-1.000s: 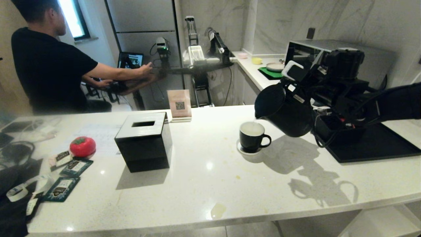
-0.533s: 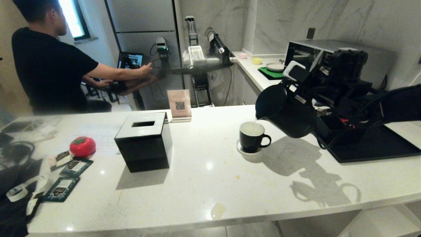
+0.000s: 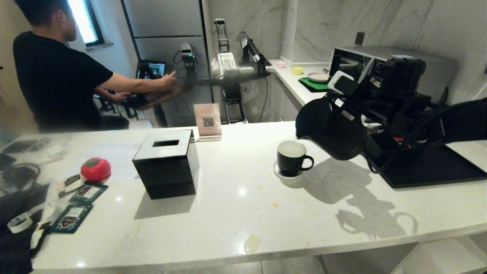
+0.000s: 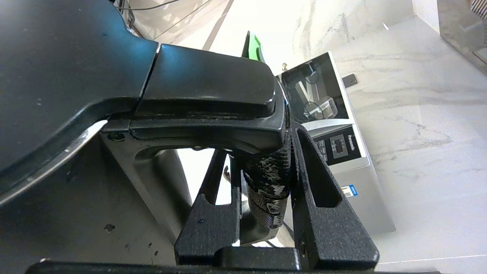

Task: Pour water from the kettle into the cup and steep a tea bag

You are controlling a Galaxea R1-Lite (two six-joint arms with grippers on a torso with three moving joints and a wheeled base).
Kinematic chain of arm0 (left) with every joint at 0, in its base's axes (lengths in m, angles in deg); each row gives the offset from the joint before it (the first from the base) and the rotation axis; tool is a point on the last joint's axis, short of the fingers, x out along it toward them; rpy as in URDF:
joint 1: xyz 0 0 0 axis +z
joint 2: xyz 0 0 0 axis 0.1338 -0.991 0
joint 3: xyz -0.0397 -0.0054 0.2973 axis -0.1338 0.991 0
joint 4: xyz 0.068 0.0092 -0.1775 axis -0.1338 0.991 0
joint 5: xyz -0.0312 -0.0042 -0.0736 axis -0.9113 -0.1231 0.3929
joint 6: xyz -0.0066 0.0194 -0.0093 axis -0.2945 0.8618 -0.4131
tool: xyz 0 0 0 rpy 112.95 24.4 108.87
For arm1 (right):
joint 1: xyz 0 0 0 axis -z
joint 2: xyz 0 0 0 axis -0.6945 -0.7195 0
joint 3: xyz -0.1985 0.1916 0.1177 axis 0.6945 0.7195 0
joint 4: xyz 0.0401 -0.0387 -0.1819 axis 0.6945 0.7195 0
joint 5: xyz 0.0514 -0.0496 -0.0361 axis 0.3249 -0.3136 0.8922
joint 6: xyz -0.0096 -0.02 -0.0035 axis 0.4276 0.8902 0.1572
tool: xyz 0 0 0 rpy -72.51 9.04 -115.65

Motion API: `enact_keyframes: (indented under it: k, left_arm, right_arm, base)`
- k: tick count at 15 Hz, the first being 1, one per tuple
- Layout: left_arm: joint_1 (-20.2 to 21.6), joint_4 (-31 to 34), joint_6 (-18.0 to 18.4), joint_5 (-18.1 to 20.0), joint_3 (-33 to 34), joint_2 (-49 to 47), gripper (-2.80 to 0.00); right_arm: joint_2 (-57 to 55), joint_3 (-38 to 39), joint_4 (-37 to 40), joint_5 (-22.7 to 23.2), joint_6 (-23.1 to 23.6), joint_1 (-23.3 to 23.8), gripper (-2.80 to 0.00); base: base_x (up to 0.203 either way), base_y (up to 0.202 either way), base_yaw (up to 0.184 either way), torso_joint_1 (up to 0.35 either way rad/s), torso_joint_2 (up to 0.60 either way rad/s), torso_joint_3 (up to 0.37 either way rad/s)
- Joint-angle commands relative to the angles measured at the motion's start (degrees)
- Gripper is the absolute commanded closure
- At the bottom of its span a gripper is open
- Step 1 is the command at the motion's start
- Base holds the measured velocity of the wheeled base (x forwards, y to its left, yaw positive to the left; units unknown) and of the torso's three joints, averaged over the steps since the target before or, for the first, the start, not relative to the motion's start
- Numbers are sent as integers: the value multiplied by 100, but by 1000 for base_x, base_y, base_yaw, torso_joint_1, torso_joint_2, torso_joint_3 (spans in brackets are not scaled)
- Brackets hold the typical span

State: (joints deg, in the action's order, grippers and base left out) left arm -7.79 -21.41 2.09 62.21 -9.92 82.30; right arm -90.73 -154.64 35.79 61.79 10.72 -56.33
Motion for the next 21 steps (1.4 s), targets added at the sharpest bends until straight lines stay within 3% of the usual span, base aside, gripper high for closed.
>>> enact_keyframes:
  k: [1, 11, 17, 21]
  left_arm:
    - [1, -2, -2, -5, 0, 2, 0]
    - [1, -2, -2, -5, 0, 2, 0]
    - [1, -2, -2, -5, 0, 2, 0]
    - [1, -2, -2, -5, 0, 2, 0]
  right_arm:
    - [28, 30, -33, -7, 25, 4, 0]
    - [116, 400, -254, 2, -55, 58, 0]
    - [133, 443, -270, -33, -528, 264, 0]
    - [142, 478, -278, -217, -1093, 312, 0]
  base:
    - [0, 0, 0, 0, 0, 0]
    - [0, 0, 0, 0, 0, 0]
    - [0, 0, 0, 0, 0, 0]
    - [0, 0, 0, 0, 0, 0]
